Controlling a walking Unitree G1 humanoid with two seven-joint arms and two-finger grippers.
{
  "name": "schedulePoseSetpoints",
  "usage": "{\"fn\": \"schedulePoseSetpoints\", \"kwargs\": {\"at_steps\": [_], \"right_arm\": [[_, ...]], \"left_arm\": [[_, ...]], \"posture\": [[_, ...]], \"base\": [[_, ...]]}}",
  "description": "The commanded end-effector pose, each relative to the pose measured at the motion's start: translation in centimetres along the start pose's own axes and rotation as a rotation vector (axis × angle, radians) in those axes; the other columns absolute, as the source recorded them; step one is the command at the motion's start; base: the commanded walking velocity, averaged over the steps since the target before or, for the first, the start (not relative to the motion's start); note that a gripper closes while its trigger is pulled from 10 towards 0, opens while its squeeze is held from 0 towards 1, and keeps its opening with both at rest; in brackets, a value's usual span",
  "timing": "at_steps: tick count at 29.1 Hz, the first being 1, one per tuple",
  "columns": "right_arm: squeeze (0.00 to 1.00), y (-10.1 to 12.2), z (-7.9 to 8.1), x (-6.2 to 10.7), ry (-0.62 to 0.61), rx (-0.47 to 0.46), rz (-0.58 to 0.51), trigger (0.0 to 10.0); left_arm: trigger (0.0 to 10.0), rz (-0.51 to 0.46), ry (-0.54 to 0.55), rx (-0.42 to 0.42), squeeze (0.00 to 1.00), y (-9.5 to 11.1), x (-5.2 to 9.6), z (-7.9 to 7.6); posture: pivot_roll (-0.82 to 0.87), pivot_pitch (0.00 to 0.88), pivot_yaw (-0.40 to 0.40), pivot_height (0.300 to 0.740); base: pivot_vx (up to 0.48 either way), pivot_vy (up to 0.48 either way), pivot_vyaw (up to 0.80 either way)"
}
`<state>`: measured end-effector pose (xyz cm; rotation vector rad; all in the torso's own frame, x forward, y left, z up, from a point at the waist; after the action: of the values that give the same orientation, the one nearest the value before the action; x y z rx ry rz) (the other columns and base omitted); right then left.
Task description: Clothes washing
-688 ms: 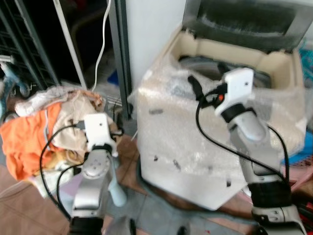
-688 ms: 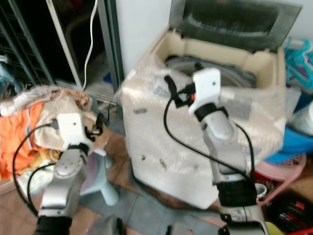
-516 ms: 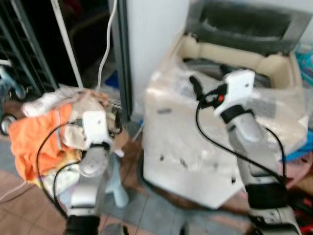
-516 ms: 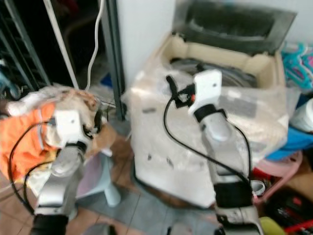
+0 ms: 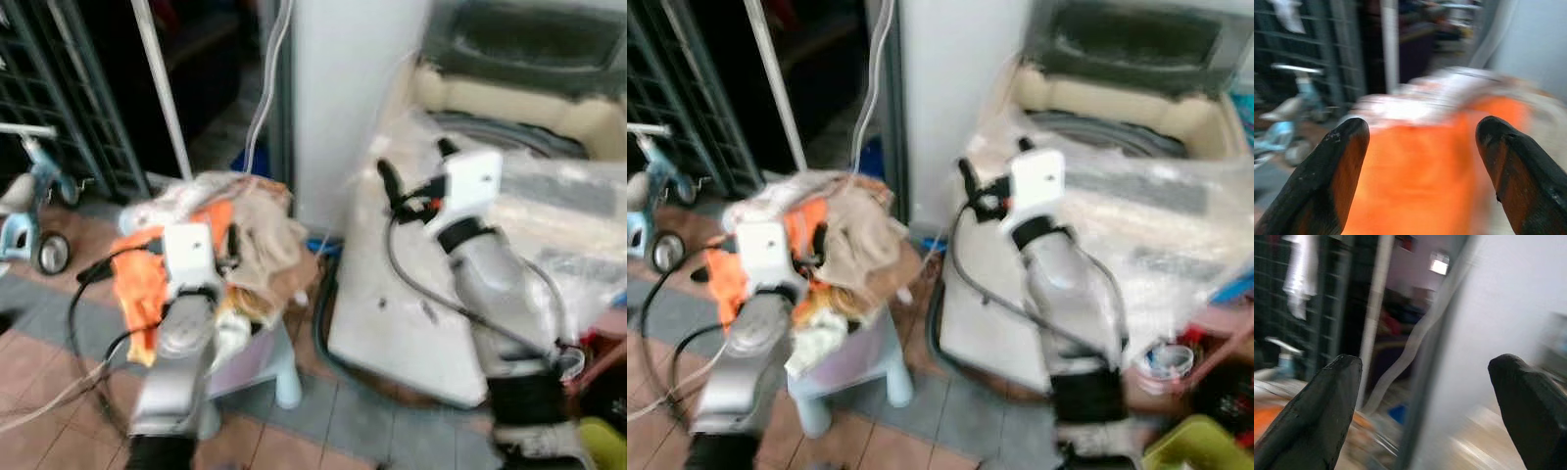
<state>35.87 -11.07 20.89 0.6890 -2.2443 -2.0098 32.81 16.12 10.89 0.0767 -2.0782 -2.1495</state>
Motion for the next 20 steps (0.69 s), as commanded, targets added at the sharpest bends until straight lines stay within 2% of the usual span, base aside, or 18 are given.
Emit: {"fn": "schedulePoseSetpoints", "kwargs": {"at_steps": [1,4,13,16,19,20], "right_arm": [[0.0,0.6,-0.9,0.0,-0.018,0.019,-0.014,10.0],[0.0,0.5,-0.8,-0.1,-0.017,0.017,-0.014,10.0],[0.0,0.1,-0.7,-0.2,-0.013,0.005,0.001,10.0],[0.0,-1.1,-0.4,0.0,-0.003,0.02,0.053,10.0],[0.0,-3.4,-0.6,0.7,-0.024,0.037,0.144,10.0],[0.0,-3.4,-0.6,0.7,-0.024,0.037,0.144,10.0]], "left_arm": [[10.0,-0.015,-0.009,0.005,0.0,0.3,0.1,-0.6],[10.0,-0.047,-0.012,-0.013,0.0,0.8,0.2,-0.5],[10.0,-0.067,-0.012,-0.002,0.0,0.9,0.3,0.2],[10.0,-0.07,-0.015,0.0,0.0,0.9,0.3,0.2],[10.0,-0.068,-0.015,0.003,0.0,0.8,0.3,0.2],[10.0,-0.068,-0.015,0.003,0.0,0.8,0.3,0.2]], "posture": [[-0.04,0.0,-0.011,0.74],[-0.04,0.0,-0.012,0.74],[-0.03,0.0,-0.017,0.74],[-0.03,0.0,-0.016,0.74],[-0.03,0.0,-0.015,0.74],[-0.03,0.0,-0.015,0.74]], "base": [[0.0,0.326,0.77],[0.0,0.0,0.73],[0.0,0.0,0.0],[0.28,0.0,0.0],[0.346,0.0,0.0],[0.345,0.0,0.0]]}}
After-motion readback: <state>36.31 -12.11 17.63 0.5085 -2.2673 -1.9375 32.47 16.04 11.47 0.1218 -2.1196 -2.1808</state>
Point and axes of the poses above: a point about 5 cm out from each wrist's last joint towards the gripper, its own x axis pointing back from the gripper into the wrist, its own y axis along the axis of the wrist's last joint, z = x × y, the point moved 5 cm from there along -x, pointing out of the wrist towards the gripper, and after that the axes turned 1 degree about -x, right-handed, at the moved point
